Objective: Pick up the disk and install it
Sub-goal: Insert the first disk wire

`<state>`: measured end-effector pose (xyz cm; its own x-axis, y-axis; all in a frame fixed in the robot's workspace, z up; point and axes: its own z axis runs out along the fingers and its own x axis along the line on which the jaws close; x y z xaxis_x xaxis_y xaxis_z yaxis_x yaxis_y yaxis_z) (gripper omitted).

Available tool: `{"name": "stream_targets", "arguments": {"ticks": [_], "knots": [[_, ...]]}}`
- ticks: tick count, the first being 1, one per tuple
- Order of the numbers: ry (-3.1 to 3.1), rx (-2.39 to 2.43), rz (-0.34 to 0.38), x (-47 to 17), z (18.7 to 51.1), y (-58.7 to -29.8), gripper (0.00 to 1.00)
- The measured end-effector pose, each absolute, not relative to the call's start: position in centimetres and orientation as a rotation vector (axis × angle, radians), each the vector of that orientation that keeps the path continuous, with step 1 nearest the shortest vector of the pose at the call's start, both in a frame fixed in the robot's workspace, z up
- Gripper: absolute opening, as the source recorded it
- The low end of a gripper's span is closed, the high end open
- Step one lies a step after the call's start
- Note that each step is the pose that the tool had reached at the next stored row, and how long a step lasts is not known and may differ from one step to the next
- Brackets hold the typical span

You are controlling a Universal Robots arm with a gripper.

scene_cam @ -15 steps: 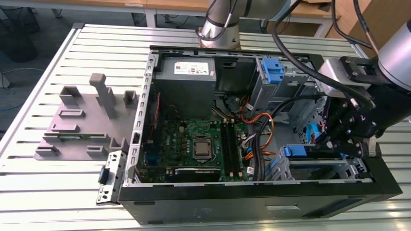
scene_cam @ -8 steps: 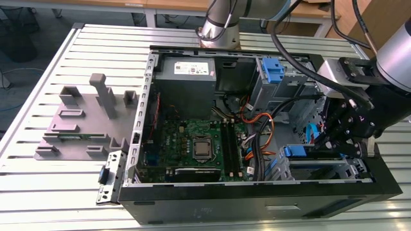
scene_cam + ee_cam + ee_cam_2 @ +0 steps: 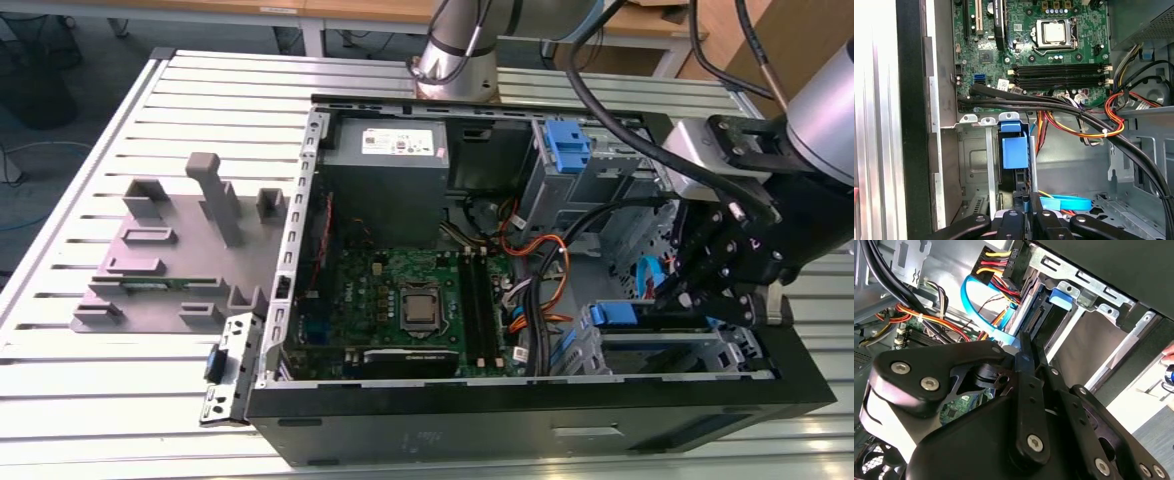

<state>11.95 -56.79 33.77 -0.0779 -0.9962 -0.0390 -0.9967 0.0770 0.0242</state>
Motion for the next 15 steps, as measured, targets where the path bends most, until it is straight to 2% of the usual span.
{"name": "stream_targets", "arguments": {"ticks": [15], "knots": [[2.288,-2.118,0.087,12.03,33.73,-56.81,0.16]]}}
